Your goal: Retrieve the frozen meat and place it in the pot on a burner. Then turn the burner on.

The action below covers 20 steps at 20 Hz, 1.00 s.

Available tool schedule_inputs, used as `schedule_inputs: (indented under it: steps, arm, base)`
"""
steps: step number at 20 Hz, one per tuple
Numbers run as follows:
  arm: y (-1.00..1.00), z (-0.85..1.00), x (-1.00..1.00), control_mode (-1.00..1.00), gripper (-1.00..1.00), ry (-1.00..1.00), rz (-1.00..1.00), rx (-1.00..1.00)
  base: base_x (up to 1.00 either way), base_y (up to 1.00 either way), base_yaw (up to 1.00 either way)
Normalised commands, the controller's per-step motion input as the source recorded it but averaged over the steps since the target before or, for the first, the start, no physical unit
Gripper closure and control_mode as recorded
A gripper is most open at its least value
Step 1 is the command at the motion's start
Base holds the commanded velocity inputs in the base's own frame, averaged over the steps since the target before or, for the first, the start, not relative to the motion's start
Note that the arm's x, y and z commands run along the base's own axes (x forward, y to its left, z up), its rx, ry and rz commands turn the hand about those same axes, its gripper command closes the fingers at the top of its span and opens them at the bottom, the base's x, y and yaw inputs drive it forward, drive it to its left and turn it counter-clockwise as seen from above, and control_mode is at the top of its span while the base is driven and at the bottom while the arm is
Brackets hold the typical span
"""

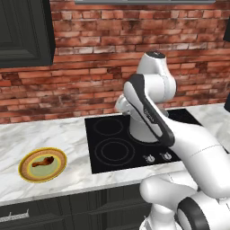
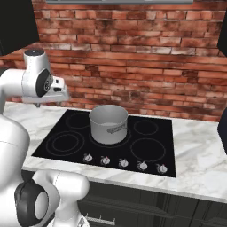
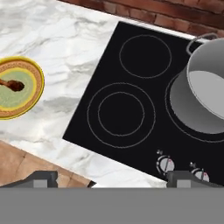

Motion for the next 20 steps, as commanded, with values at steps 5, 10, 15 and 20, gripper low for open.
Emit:
schedule_inputs:
  steps: [5,10,15,20]
  arm:
    - [0.23,-0.48,-0.02,-1.0,-1.0,0.0,0.21,0.0]
    - [0.19,-0.2,0.0,-1.0,-1.0,0.05,0.24,-0.04]
    - [0.33,-0.33,0.0,-1.0,-1.0,0.0,0.22,-0.09]
    - [0.41,-0.21,0.0,-1.0,-1.0,0.0,0.2,-0.09]
  base:
    - [0.0,0.0,0.0]
    - [0.0,0.0,0.0]
    - [0.0,0.0,0.0]
    - [0.0,0.0,0.0]
